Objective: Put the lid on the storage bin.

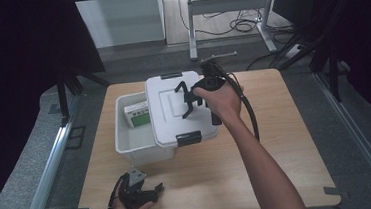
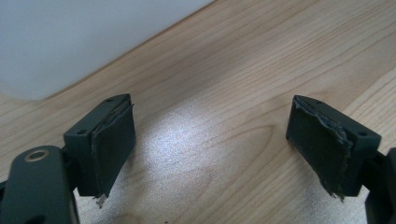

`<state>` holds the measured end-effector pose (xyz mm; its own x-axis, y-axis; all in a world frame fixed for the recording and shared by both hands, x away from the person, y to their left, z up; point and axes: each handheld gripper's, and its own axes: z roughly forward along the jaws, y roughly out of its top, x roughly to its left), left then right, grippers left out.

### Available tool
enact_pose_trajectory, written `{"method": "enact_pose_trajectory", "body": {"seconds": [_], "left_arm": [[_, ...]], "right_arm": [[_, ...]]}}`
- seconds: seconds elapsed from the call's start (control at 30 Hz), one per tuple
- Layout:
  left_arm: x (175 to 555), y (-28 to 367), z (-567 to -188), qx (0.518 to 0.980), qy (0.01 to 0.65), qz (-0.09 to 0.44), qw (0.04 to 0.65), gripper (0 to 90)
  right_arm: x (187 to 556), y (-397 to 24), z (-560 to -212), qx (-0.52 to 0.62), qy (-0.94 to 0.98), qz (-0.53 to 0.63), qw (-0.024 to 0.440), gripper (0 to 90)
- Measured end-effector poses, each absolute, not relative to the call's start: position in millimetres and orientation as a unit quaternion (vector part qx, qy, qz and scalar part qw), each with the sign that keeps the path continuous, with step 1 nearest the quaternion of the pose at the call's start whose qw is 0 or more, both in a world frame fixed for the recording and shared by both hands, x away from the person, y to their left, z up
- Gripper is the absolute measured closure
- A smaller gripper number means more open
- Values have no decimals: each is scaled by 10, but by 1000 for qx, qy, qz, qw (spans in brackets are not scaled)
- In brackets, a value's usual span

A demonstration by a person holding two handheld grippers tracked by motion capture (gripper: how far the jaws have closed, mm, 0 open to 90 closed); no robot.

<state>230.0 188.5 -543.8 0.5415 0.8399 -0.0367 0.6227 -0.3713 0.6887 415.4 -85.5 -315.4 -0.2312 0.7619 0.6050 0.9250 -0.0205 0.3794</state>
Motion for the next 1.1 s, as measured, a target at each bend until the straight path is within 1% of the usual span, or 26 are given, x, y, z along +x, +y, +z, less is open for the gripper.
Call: {"method": "enact_pose_trajectory", "body": {"seconds": [0.8, 1.1], "left_arm": [[2298, 1881, -5438, 813, 447, 162, 335, 155], [2295, 1877, -5438, 814, 446, 161, 336, 156]], "right_arm": [[4265, -249, -3225, -608, -701, -352, 127, 845], [4284, -79, -3224, -606, -706, -344, 124, 845]]}}
